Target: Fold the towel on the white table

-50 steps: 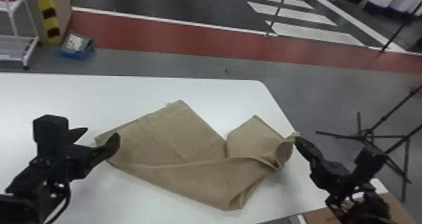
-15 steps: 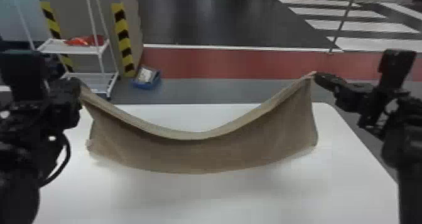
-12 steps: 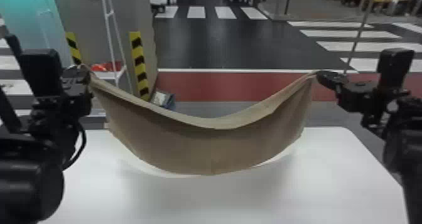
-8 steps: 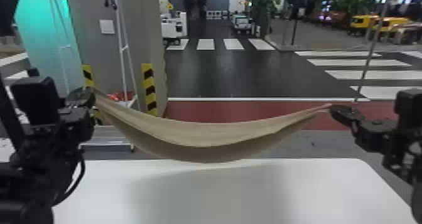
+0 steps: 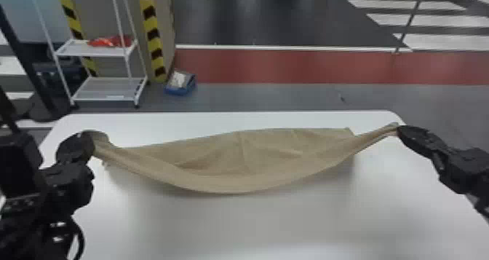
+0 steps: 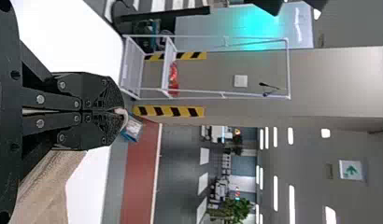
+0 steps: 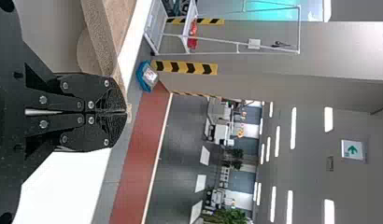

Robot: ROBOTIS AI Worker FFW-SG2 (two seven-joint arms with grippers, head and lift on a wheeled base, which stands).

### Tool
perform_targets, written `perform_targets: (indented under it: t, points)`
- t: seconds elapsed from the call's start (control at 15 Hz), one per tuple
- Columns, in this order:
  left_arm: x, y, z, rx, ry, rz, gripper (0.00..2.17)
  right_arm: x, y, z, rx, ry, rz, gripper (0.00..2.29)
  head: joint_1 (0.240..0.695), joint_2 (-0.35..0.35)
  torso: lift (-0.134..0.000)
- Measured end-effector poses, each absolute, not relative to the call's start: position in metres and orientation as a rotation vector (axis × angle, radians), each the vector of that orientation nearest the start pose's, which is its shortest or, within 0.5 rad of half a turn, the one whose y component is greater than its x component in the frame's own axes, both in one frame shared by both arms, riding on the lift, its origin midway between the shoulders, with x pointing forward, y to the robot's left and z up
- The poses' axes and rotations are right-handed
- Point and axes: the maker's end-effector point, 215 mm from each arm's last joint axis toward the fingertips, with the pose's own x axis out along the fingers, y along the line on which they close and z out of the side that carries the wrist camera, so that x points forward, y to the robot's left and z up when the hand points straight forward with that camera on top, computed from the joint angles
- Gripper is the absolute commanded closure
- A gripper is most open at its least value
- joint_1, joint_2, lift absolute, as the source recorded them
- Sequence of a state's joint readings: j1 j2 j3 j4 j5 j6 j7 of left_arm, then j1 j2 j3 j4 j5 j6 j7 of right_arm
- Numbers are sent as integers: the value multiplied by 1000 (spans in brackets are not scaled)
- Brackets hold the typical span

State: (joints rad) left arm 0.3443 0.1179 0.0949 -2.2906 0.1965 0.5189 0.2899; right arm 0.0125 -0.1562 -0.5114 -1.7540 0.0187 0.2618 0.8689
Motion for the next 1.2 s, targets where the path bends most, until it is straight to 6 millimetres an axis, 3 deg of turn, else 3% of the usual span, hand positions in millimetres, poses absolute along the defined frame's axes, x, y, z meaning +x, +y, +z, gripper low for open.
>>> perform_targets:
  t: [0.2,0.4,0.73,0.93,1.2]
  points:
    - [448,330,-317,-6,237,316,1767,492,-433,-320,-79,147,330,1204,695,-104,-123]
    - [436,330,-343,11,336,315,1764,454,-473,-330,-48,168,304,1204,695,-173,-123]
    - [403,332,-363,86,517,317,1760,407,-491,-346,-12,206,328,1204,695,-216,-123]
    - [384,331,-361,117,595,323,1757,402,-488,-356,-8,237,334,1204,695,-227,-123]
    - [399,320,-344,148,604,328,1754,433,-480,-351,0,246,316,1204,695,-216,-123]
